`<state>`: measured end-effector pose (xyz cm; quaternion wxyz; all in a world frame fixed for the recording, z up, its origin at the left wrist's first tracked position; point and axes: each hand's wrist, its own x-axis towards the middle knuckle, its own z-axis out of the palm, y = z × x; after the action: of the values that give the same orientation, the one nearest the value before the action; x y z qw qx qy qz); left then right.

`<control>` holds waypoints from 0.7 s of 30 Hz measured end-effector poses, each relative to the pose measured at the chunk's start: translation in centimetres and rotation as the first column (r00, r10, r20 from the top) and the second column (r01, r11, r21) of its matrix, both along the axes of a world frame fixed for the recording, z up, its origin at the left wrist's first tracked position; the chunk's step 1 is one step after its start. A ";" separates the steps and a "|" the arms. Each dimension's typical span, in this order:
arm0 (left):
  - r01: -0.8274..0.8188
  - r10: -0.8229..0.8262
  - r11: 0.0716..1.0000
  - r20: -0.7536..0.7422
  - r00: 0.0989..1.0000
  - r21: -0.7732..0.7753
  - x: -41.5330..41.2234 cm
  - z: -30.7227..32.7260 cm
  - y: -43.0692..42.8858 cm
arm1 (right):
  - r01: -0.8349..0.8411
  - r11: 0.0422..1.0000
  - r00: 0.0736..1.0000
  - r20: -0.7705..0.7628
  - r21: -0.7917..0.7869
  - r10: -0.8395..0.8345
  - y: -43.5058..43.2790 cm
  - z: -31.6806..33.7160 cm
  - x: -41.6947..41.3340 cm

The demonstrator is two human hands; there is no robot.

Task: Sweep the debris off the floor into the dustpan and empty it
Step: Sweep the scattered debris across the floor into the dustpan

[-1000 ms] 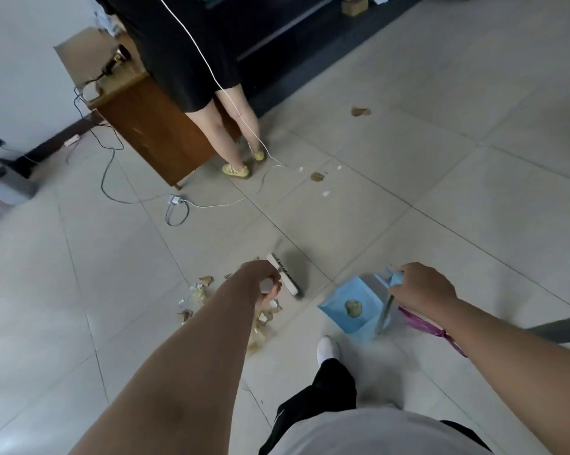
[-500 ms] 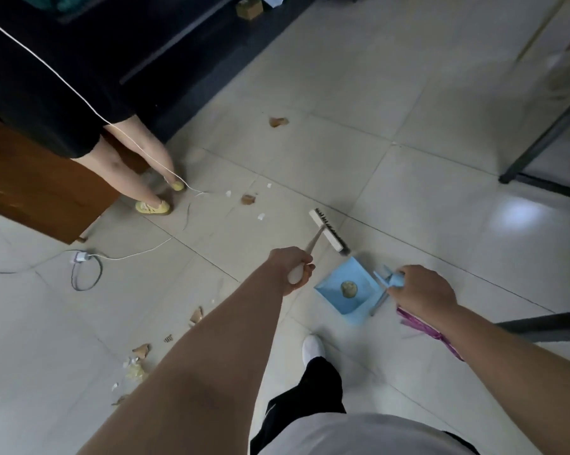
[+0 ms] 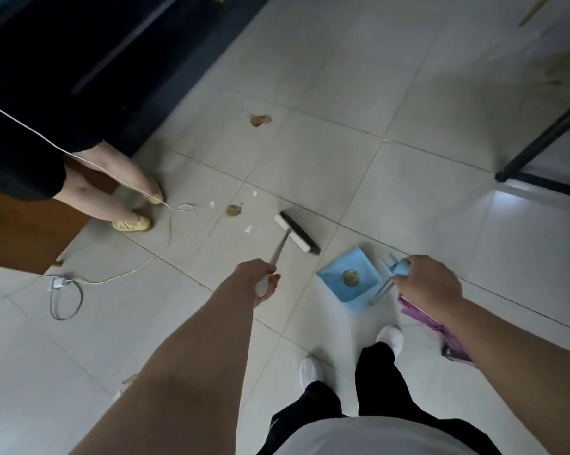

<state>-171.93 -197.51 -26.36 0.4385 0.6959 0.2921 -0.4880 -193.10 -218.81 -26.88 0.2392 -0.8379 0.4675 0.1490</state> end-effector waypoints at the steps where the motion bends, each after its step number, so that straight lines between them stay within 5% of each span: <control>1: -0.020 0.020 1.000 -0.010 1.000 0.018 0.5 0.3 0.2 | -0.027 1.000 1.000 0.000 0.009 0.027 -0.9 0.0 0.9; 10: -0.112 0.107 0.993 0.115 0.988 0.033 2.1 5.0 -6.6 | -0.217 0.975 0.976 0.015 0.040 0.216 -8.3 1.0 7.3; 21: -0.055 0.064 0.994 0.097 0.993 -0.091 7.6 2.9 -16.7 | -0.229 0.973 0.973 0.041 0.036 0.227 -13.2 0.4 12.5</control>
<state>-164.35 -214.22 -23.47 0.4970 0.6904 0.2689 -0.4517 -180.56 -232.05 -26.47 0.2462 -0.8835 0.3606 0.1696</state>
